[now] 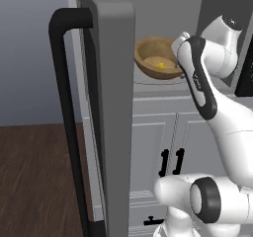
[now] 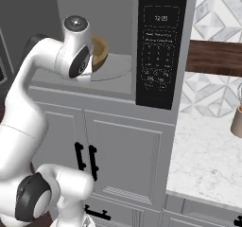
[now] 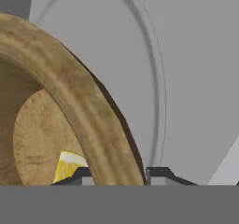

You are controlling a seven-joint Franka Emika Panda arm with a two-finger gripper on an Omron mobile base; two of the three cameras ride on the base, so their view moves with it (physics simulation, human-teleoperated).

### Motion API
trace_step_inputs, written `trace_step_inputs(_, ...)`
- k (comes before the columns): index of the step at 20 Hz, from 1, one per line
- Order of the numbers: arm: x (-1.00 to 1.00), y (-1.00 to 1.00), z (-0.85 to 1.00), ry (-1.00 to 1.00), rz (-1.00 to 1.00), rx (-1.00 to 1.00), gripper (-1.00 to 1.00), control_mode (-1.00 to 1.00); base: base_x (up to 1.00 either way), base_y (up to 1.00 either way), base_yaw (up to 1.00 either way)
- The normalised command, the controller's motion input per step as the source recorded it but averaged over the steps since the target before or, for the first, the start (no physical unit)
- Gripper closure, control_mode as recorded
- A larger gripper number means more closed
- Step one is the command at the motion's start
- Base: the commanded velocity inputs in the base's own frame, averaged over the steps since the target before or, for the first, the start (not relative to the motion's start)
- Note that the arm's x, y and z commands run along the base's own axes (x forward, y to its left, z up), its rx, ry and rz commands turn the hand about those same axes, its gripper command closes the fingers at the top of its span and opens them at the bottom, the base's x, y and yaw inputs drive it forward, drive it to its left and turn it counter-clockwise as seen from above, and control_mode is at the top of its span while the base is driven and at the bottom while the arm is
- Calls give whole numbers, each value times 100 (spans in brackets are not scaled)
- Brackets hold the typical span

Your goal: Pick the lemon wedge from the sink and place it in the bowl. Then pick the bowl and place it in the microwave. Then close the microwave door and press the start button.

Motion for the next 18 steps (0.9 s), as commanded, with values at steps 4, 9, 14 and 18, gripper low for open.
trace_step_inputs(4,42,0,-22,0,0,0,100,-100,0,0,0)
trace_step_inputs(9,21,0,-36,0,0,0,100,-100,0,0,0)
trace_step_inputs(14,-28,15,1,-9,0,0,-100,-100,0,0,0)
trace_step_inputs(18,-51,4,10,-21,0,0,-100,-100,0,0,0)
